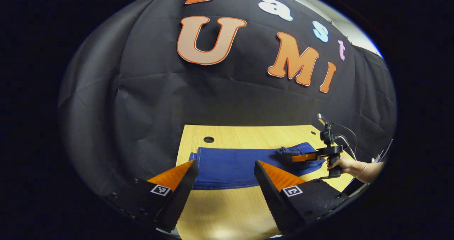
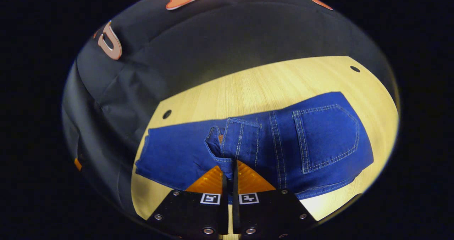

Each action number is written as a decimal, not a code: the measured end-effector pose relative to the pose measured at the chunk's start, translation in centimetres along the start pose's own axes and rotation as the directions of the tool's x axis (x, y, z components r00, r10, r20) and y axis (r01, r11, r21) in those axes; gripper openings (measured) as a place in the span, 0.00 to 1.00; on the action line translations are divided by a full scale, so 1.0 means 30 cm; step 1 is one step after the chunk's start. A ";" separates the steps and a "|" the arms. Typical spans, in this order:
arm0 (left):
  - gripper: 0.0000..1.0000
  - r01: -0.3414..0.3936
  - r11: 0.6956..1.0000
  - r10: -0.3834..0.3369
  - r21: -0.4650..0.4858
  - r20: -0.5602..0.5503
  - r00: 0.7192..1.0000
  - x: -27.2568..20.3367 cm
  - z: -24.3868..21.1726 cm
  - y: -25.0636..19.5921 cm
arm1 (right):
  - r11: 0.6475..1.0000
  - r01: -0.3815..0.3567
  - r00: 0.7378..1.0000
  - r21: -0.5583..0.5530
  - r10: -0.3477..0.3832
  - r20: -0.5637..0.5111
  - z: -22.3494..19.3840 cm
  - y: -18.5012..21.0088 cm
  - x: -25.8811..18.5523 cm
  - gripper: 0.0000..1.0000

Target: Grasp the waist and the cuffs of the jeans and fold them to make the two legs overlap; first hold the waist and fold one-third of the jeans toward the cuffs, then hold the cuffs and fold the remaining one-third in the same direction to finish folding.

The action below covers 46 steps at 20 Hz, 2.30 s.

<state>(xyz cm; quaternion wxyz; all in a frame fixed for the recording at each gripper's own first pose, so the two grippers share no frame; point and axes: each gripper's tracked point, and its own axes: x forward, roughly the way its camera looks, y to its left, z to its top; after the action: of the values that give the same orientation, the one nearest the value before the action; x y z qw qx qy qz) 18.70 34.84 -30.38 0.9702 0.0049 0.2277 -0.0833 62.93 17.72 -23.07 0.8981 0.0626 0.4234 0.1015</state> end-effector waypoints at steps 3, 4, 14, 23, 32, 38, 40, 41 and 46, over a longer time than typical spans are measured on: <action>0.98 0.003 1.000 -0.003 -0.030 -0.005 1.000 0.023 -0.007 0.003 | 0.995 -0.085 0.996 0.048 0.085 -0.016 0.014 0.065 -0.013 0.12; 0.98 0.003 0.999 -0.003 -0.048 -0.005 1.000 0.030 -0.011 0.005 | 0.990 -0.121 0.993 0.071 0.122 -0.004 0.017 0.105 -0.014 0.37; 0.98 -0.145 0.726 0.065 -0.673 -0.142 0.988 0.125 -0.284 0.137 | 0.989 -0.143 0.988 0.030 0.141 0.063 0.179 0.027 -0.216 0.98; 0.98 -0.511 0.410 0.291 -0.755 -0.423 0.858 0.320 -0.542 0.269 | 0.986 -0.156 0.988 0.057 0.155 0.022 0.248 -0.276 -0.314 0.98; 0.98 -0.480 0.357 0.267 -0.801 -0.405 0.874 0.462 -0.576 0.298 | 0.983 -0.155 0.987 0.101 0.157 -0.017 0.255 -0.379 -0.312 0.98; 0.90 -0.484 0.435 0.261 -0.759 -0.409 0.875 0.532 -0.497 0.290 | 0.953 -0.236 0.972 0.188 0.229 0.059 0.354 -0.326 -0.369 0.98; 0.89 -0.497 0.498 0.270 -0.711 -0.417 0.868 0.519 -0.462 0.297 | 0.953 -0.232 0.972 0.194 0.221 0.080 0.369 -0.345 -0.391 0.98; 0.88 -0.506 0.523 0.269 -0.686 -0.431 0.862 0.503 -0.449 0.307 | 0.953 -0.226 0.974 0.203 0.213 0.084 0.368 -0.358 -0.398 0.98; 0.87 -0.517 0.574 0.236 -0.636 -0.476 0.847 0.505 -0.472 0.295 | 0.945 -0.221 0.974 0.241 0.203 0.097 0.361 -0.392 -0.414 0.98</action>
<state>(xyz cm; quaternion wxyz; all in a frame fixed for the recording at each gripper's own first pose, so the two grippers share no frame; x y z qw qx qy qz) 27.28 41.83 -50.04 0.8250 -0.3280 0.3981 0.2310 65.12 3.08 -9.24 0.8812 0.2241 0.3917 0.1408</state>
